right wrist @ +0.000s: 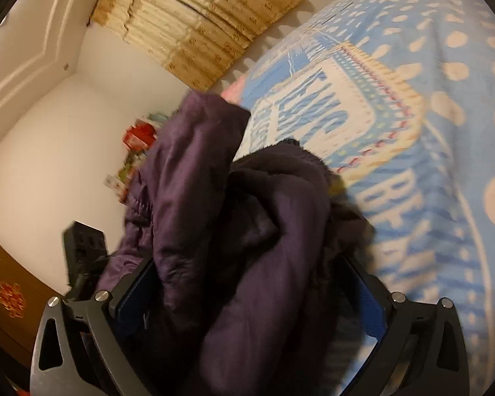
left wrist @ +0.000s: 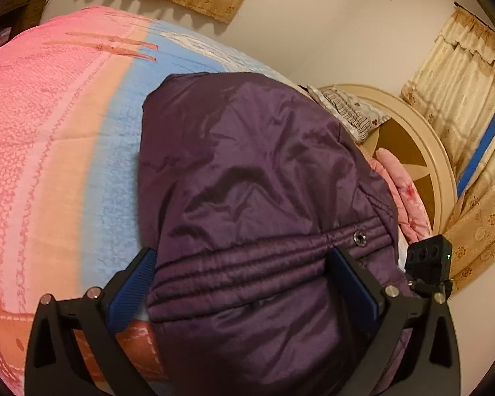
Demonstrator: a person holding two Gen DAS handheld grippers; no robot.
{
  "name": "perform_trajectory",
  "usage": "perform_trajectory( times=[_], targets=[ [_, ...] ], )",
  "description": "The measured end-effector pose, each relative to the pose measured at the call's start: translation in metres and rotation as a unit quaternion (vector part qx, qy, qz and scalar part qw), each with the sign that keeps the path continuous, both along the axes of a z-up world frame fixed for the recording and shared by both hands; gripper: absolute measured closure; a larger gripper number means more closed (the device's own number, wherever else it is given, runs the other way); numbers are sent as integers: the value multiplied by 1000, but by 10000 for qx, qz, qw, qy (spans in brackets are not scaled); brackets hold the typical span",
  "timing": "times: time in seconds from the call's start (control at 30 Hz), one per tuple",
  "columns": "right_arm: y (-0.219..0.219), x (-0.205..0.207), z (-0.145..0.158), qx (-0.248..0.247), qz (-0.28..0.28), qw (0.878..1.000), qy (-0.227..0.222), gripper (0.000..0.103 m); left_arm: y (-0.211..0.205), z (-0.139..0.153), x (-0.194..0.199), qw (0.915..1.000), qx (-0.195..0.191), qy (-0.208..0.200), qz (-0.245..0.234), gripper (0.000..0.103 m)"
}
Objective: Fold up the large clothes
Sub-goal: 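Grasp the purple jacket bundle with the right gripper while the left gripper grasps its ribbed edge, then lift the bundle with both grippers and carry it off the bed toward the stool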
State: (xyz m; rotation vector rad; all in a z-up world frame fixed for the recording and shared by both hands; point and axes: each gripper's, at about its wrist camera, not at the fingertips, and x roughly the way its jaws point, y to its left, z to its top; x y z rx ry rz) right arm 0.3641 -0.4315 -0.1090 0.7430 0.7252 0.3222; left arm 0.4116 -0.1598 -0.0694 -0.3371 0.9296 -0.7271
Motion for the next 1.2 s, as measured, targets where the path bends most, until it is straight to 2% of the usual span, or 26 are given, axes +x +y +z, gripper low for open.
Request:
perform_trajectory(
  times=[0.03,0.1,0.13,0.23,0.47,0.6,0.7,0.8,1.0,1.1,1.2],
  targets=[
    [3,2,1,7,33,10000,47,22,4,2,-4,10000,5,-39,16,5],
    [4,-3,1,472,62,9988,107,40,5,6,-14,9999,40,-134,79,12],
    [5,-9,4,553,22,9984,101,46,4,12,-20,9997,108,-213,102,16],
    [12,-28,19,481,-98,9987,106,52,-2,28,-38,9989,368,-272,118,22],
    [14,-121,40,880,-229,9957,184,54,-7,50,-114,9961,857,94,-180,24],
    [14,-188,42,871,-302,9954,259,54,-14,43,-164,9926,1113,331,-352,24],
    [18,-235,34,759,-385,9960,269,54,-20,37,-201,9906,1317,-42,-379,24],
    [24,-269,27,700,-495,9962,133,54,-24,42,-220,9872,1523,-371,-307,24],
    [26,-280,14,583,-749,9954,-80,50,-34,40,-225,9742,2085,-859,-10,17],
    [23,-283,3,809,-876,9928,-118,40,-42,39,-225,9648,2335,-1209,57,14],
    [20,-292,-8,984,-969,9902,-201,39,-48,40,-225,9595,2477,-1342,27,11]
  ],
)
